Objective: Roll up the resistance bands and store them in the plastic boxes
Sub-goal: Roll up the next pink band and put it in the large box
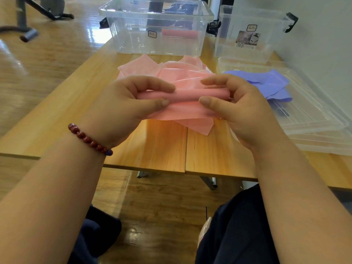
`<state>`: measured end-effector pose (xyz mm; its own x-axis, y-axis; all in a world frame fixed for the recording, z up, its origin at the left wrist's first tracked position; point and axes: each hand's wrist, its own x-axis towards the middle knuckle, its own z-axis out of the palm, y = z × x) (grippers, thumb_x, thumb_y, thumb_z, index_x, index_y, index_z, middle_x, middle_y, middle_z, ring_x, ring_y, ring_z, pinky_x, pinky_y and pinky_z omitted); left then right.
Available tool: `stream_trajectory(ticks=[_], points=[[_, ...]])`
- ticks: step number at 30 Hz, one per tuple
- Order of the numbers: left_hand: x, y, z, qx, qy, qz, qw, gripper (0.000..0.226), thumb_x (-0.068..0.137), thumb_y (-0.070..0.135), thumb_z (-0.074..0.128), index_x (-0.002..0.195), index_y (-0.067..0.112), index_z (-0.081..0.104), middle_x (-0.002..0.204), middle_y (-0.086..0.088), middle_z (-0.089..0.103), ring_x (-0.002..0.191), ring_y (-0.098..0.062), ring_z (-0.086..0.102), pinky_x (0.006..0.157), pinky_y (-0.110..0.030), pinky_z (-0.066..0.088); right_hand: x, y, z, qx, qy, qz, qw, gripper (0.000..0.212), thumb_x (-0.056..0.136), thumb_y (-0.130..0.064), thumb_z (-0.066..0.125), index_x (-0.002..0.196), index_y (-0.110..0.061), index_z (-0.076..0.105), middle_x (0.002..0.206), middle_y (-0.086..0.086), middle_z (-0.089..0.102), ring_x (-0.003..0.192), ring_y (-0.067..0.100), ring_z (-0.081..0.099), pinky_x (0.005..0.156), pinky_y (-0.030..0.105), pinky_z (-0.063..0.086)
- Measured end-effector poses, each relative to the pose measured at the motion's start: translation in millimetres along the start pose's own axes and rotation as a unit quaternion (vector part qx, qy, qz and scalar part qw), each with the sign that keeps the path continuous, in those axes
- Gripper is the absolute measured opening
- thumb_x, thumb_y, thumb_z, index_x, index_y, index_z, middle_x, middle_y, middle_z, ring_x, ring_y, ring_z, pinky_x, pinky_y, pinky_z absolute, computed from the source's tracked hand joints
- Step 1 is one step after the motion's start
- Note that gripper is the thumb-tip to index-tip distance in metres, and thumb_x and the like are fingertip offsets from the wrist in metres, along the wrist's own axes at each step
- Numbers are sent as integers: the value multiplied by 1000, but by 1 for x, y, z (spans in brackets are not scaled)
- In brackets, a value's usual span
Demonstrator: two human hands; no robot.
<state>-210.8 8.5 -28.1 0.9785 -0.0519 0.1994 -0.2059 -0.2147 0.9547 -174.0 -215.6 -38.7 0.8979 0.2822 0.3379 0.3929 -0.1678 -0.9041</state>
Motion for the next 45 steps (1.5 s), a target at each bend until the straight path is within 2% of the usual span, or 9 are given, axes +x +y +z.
stream_trajectory(ticks=[6, 14, 17, 21, 28, 33, 37, 40, 45], points=[[-1, 1, -1, -9, -13, -17, 1000, 32, 68, 35, 78, 99, 32, 75, 110, 5, 71, 106, -15, 65, 87, -33, 55, 1, -2, 0, -5, 45, -38, 998, 24, 83, -19, 75, 88, -41, 72, 99, -12, 69, 102, 12, 64, 83, 26, 54], [1, 2, 1, -14, 11, -13, 1000, 24, 74, 27, 72, 97, 29, 76, 108, -1, 72, 107, -20, 66, 93, -43, 55, 1, -4, 1, 12, 60, -59, 996, 32, 82, -6, 74, 85, -37, 70, 94, -18, 71, 101, 6, 65, 86, 25, 53], [2, 0, 2, -38, 15, -10, 999, 24, 73, 20, 71, 95, 28, 76, 107, -2, 72, 108, -22, 67, 91, -39, 55, 1, -4, 2, 4, 49, -51, 997, 30, 79, -11, 74, 90, -38, 69, 101, -16, 70, 104, 8, 64, 88, 31, 55], [2, -2, 1, -29, 23, -6, 999, 25, 71, 20, 71, 91, 34, 77, 107, 0, 71, 108, -21, 66, 94, -39, 54, 1, -2, 1, 16, 18, -8, 1000, 29, 83, -20, 77, 104, -36, 67, 105, -14, 67, 99, 6, 65, 80, 26, 56], [0, 3, 5, -4, 17, -15, 1000, 38, 66, 35, 78, 103, 29, 71, 102, 8, 66, 89, -5, 63, 70, -17, 50, -1, -6, 3, -5, 56, -47, 997, 25, 82, -17, 78, 88, -40, 70, 90, -24, 68, 94, 2, 64, 79, 23, 54], [-1, 4, 6, 12, 36, -1, 999, 27, 70, 38, 78, 96, 33, 73, 102, 6, 70, 97, -13, 65, 79, -27, 54, 0, -7, 4, 0, 47, -54, 997, 26, 79, -22, 76, 85, -46, 70, 96, -20, 69, 96, 9, 65, 77, 27, 53], [0, 1, 4, 9, 45, 7, 999, 23, 70, 38, 80, 92, 38, 76, 106, 5, 71, 104, -18, 66, 87, -38, 56, 0, -8, 3, 12, 27, -45, 999, 30, 80, -21, 75, 102, -40, 65, 106, -13, 68, 104, 10, 64, 84, 32, 56], [1, 1, 3, 14, 58, 11, 998, 18, 72, 37, 74, 89, 44, 75, 104, 8, 71, 101, -15, 66, 84, -34, 57, 0, -6, 2, 28, 15, -20, 999, 34, 81, -25, 76, 109, -38, 62, 110, -7, 66, 101, 10, 65, 78, 28, 56], [0, 1, 3, 25, 55, 7, 998, 19, 79, 31, 77, 93, 43, 74, 99, 13, 70, 90, -6, 63, 72, -23, 50, 0, -6, 4, 13, 50, -38, 998, 21, 79, -24, 74, 88, -43, 69, 94, -18, 67, 93, 12, 65, 76, 29, 55]])
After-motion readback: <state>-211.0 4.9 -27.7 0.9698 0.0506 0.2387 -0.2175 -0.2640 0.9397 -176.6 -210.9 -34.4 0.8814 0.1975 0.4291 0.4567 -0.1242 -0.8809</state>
